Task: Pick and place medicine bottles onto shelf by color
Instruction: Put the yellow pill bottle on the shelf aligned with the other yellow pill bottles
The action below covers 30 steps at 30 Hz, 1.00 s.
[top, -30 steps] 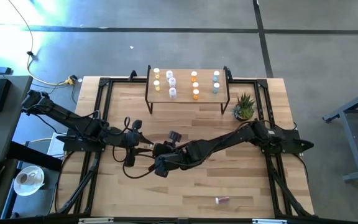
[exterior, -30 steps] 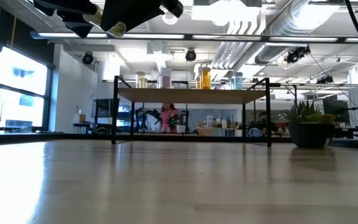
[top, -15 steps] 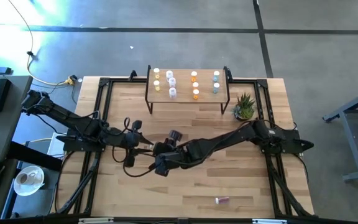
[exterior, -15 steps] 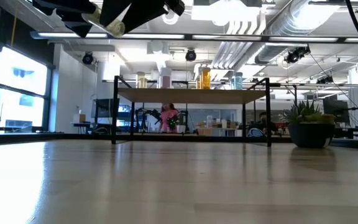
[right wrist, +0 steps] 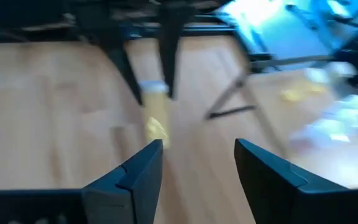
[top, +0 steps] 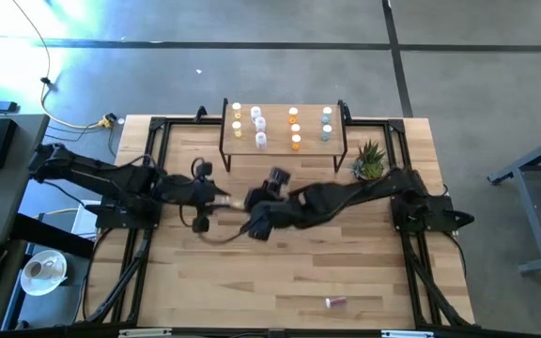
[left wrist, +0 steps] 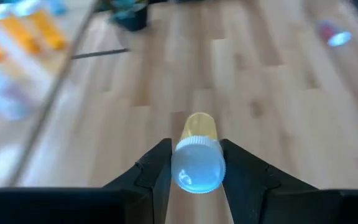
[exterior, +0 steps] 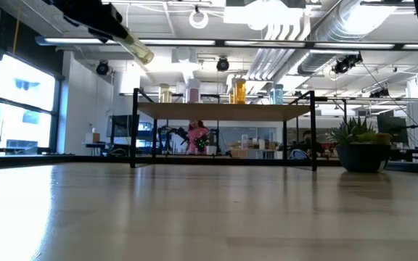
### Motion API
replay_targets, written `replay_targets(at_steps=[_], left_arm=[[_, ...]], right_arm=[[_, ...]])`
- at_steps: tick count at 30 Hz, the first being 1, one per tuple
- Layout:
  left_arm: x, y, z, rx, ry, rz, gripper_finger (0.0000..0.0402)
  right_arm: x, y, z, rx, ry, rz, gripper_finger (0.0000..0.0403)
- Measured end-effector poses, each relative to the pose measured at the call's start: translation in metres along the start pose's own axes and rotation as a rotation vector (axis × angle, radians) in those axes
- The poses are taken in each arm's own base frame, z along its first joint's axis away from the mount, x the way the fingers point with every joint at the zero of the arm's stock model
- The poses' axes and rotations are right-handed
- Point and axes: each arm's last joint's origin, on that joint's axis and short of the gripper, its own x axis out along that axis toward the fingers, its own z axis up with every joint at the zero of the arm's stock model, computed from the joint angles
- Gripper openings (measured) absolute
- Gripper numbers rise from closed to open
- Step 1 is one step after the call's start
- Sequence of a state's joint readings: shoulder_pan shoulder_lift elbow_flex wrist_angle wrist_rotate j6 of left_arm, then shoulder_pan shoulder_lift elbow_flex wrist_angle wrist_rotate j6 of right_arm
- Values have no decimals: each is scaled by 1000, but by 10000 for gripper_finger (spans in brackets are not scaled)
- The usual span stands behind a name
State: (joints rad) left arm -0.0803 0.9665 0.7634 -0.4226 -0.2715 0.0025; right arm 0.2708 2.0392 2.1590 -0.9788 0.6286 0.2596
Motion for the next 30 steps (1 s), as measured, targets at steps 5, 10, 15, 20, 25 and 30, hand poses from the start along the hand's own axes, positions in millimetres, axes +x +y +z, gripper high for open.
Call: replay_targets(at_steps=[5,10,15,20,25,30], left_arm=[[-12,35,17,-18,44,125,112],[-28,71,31,-56,55,262,112],[-43,100,39,-135,46,357,113],[-51,120,47,-193,53,369,113],[-47,137,62,-226,122,361,113],[-32,152,74,-250,245,343,113]], right_arm=[[-12,-49,5,-13,38,-109,190],[-18,-99,7,-12,92,-189,190],[-23,-144,3,29,159,-264,190],[-23,-176,-3,60,224,-323,190],[-21,-194,-11,87,304,-363,191],[-21,-201,-16,92,358,-380,191]])
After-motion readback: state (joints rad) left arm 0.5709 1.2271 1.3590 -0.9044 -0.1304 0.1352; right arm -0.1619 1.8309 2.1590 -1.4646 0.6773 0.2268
